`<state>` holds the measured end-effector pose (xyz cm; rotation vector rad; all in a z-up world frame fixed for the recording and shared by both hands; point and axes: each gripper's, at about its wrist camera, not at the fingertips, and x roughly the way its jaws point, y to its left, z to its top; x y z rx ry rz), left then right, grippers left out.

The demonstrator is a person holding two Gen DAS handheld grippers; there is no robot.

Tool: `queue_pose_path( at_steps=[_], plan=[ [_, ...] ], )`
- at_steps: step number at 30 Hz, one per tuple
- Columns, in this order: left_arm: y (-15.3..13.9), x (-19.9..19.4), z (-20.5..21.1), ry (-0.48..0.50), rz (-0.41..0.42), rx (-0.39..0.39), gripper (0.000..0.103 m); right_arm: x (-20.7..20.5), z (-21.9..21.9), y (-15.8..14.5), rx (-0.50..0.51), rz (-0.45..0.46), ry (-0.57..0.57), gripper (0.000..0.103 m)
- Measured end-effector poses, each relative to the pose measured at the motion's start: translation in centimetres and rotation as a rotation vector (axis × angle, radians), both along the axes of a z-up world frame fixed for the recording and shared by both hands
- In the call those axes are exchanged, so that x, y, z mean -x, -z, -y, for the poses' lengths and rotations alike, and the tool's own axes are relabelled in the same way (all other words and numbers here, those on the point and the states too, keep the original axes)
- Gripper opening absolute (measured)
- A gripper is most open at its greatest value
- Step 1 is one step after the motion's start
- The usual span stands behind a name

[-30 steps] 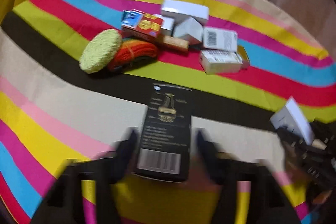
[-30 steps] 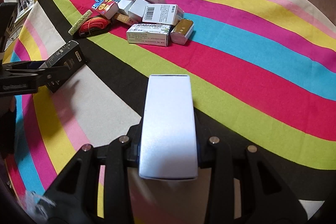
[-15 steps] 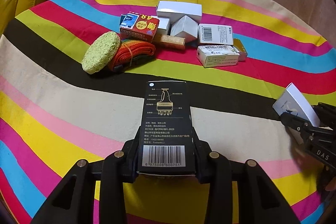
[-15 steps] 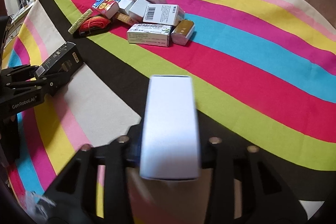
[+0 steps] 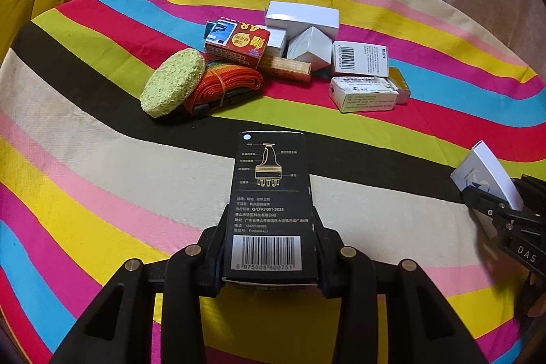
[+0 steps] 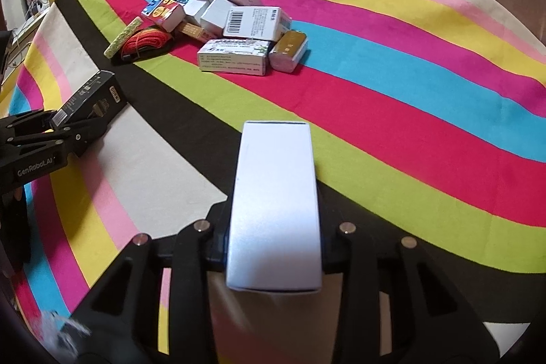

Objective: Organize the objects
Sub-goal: 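Carry the black comb box and white box toward the storage box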

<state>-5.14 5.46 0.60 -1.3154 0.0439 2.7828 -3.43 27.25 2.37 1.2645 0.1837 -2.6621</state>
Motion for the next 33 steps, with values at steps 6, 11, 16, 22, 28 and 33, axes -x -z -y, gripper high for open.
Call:
queue_pose_path(
  at_steps=[6, 11, 16, 22, 28, 33],
  plan=[
    [-0.6, -1.9, -0.5, 0.001, 0.002, 0.069, 0.04, -0.6, -0.2, -0.2, 0.026, 0.026, 0.075, 0.039],
    [-1.1, -6.0, 0.1, 0.016, -0.022, 0.031, 0.04, -4.4, 1.3, -0.4, 0.113, 0.033, 0.098, 0.039],
    [-1.1, -8.1, 0.8, -0.001, -0.033, -0.015, 0.04, -7.1, 3.5, -0.3, 0.1, 0.02, 0.064, 0.039],
    [-1.4, -10.1, 2.1, -0.036, -0.056, -0.055, 0.04, -9.2, 5.1, -0.7, 0.092, -0.015, 0.033, 0.039],
    [-1.6, -12.4, 3.3, -0.049, -0.056, -0.059, 0.04, -11.0, 6.9, -0.9, 0.091, -0.016, -0.023, 0.039],
    [-1.7, -14.1, 4.5, -0.066, -0.039, -0.065, 0.04, -11.9, 8.4, -0.8, 0.093, -0.006, -0.061, 0.039]
  ],
)
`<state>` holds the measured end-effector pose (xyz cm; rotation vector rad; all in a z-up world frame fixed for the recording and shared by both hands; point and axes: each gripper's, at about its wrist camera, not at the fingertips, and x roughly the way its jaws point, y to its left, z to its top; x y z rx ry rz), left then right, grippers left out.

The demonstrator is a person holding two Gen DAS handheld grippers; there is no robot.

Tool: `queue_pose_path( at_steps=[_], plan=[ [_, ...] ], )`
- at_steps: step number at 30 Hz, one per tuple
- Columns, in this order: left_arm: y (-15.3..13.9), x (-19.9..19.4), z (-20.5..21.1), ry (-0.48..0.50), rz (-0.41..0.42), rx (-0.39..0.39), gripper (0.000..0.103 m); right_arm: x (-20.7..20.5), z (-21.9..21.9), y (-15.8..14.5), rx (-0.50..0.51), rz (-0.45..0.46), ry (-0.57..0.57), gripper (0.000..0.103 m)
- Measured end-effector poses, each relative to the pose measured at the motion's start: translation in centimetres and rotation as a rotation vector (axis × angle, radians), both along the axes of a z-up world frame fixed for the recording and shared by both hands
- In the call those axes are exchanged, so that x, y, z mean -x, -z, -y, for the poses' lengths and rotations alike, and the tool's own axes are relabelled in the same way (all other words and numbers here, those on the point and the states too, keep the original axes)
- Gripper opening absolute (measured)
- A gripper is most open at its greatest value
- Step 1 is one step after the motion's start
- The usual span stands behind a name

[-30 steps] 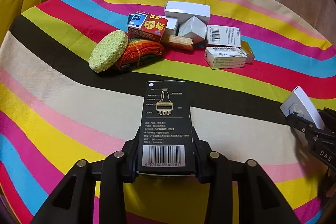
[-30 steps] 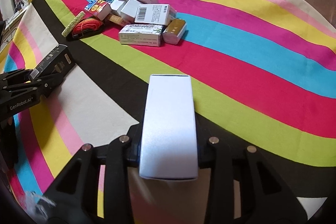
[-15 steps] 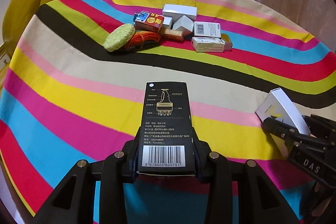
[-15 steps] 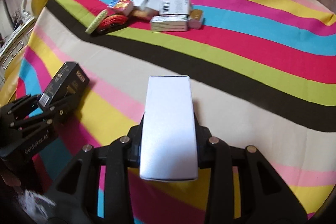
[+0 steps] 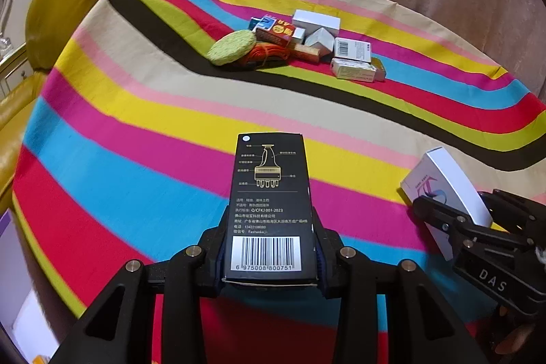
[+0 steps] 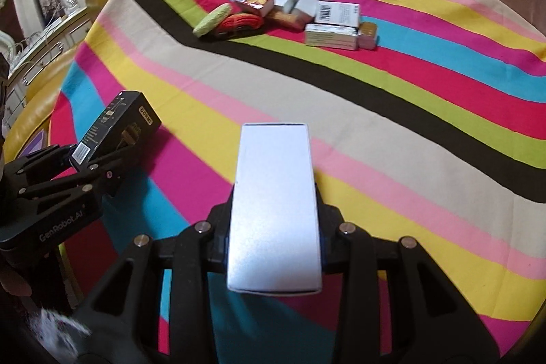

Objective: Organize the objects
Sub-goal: 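Carry the black comb box and white box toward the storage box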

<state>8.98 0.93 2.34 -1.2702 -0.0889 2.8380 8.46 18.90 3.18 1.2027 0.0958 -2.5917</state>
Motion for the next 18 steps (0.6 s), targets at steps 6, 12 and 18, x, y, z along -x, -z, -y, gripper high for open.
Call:
queue_pose_path(
  at_steps=[6, 12, 18],
  plan=[
    [-0.4, -2.0, 1.3, -0.026, 0.025, -0.01, 0.04, -1.2, 1.5, -0.5, 0.007, 0.001, -0.055, 0.039],
    [-1.4, -3.7, 2.5, -0.038, 0.019, -0.021, 0.04, -2.4, 3.1, -1.0, 0.02, 0.008, -0.1, 0.039],
    [-3.5, -6.1, 4.9, -0.084, -0.018, -0.072, 0.04, -3.9, 5.7, -2.5, 0.036, -0.001, -0.179, 0.039]
  ],
)
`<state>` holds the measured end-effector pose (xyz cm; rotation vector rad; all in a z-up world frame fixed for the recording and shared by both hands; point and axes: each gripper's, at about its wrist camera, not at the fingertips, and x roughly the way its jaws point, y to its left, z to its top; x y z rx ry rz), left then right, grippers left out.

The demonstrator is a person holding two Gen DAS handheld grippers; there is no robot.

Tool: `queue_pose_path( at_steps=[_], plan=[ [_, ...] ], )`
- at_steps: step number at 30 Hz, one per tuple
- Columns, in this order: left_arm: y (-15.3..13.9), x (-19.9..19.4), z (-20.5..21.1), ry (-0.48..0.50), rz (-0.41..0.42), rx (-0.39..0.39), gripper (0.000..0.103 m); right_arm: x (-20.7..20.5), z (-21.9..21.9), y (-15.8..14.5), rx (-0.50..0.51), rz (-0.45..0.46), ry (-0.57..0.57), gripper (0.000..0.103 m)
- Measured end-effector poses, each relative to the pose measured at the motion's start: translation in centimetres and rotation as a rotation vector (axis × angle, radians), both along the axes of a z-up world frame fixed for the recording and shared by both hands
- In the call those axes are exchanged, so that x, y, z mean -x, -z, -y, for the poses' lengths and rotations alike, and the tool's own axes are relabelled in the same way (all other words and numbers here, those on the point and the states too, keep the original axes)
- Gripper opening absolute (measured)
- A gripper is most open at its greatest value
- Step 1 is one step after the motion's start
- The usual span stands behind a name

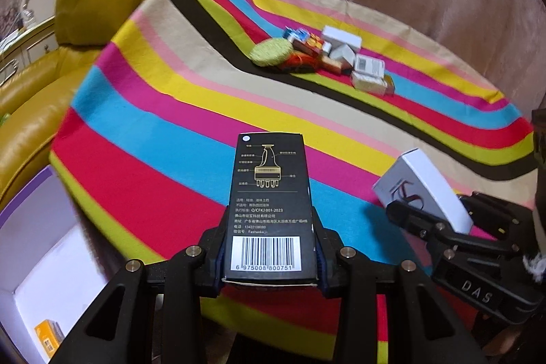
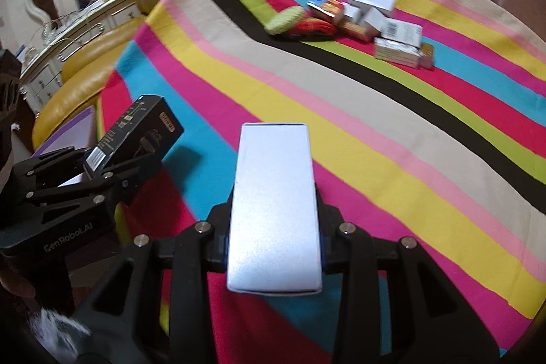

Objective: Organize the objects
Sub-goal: 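Carry the black comb box and white box toward the storage box, then open both tools to drop the comb box and white box into the box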

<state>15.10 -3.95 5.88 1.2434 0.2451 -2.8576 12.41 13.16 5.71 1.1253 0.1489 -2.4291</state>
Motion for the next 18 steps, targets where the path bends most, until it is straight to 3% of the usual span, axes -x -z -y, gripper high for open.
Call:
queue_pose_path(
  at_steps=[10, 18],
  plan=[
    [-2.8, -5.6, 9.7, -0.176, -0.083, -0.046, 0.04, -4.2, 8.5, -3.1, 0.001, -0.058, -0.256, 0.039],
    [-1.0, -10.3, 15.5, -0.338, -0.029, -0.062, 0.04, -7.2, 16.1, -2.9, -0.041, -0.055, -0.477, 0.039]
  ],
)
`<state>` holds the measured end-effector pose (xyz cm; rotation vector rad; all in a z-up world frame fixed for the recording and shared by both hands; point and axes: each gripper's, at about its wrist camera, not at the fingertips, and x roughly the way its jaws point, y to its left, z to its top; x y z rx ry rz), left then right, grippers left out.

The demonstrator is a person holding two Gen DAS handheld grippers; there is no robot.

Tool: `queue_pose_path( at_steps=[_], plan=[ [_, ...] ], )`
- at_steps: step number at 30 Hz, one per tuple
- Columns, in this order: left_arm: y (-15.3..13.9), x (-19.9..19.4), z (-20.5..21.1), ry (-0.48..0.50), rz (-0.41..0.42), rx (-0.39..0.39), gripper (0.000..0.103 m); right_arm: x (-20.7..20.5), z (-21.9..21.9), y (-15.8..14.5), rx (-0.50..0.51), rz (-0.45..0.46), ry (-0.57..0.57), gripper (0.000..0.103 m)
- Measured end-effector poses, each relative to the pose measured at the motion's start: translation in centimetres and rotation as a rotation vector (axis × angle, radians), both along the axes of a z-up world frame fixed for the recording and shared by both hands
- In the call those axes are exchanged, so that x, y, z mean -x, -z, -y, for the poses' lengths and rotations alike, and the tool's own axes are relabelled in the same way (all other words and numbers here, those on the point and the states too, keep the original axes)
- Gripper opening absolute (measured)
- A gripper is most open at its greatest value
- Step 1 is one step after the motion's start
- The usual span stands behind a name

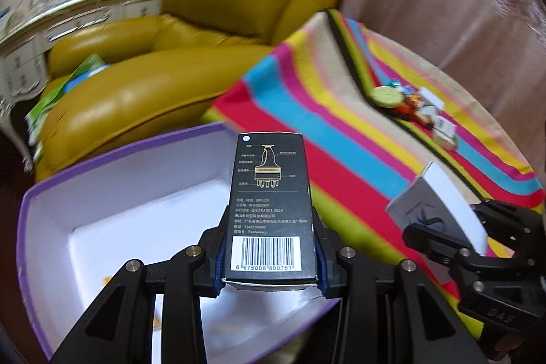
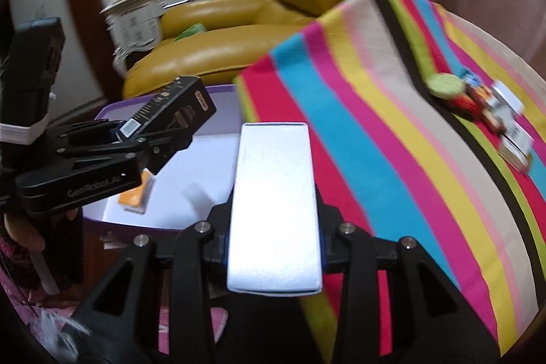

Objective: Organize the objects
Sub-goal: 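Open both tools to drop the comb box and white box into the box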

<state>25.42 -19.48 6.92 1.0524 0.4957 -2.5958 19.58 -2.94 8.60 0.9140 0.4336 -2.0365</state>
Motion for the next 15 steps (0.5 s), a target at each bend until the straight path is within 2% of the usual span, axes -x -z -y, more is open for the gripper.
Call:
queue_pose_path(
  at_steps=[7, 12, 13, 14, 15],
  plan=[
    [2.0, -2.4, 3.8, -0.123, 0.059, -0.011, 0.04, -2.4, 6.6, 1.2, -0.056, 0.018, -0.177, 0.039],
    [2.9, -3.6, 6.0, -0.202, 0.069, -0.04, 0.042, -2.5, 10.7, 4.0, -0.114, 0.125, -0.247, 0.04],
    [3.2, -3.8, 6.4, -0.216, 0.074, -0.049, 0.049, -2.3, 11.3, 4.6, -0.128, 0.146, -0.247, 0.044],
    [3.4, -3.9, 6.6, -0.222, 0.077, -0.055, 0.065, -2.0, 12.0, 5.3, -0.149, 0.183, -0.246, 0.061],
    [3.7, -3.9, 6.8, -0.232, 0.082, -0.062, 0.073, -1.8, 12.6, 6.1, -0.167, 0.22, -0.247, 0.072]
  ],
)
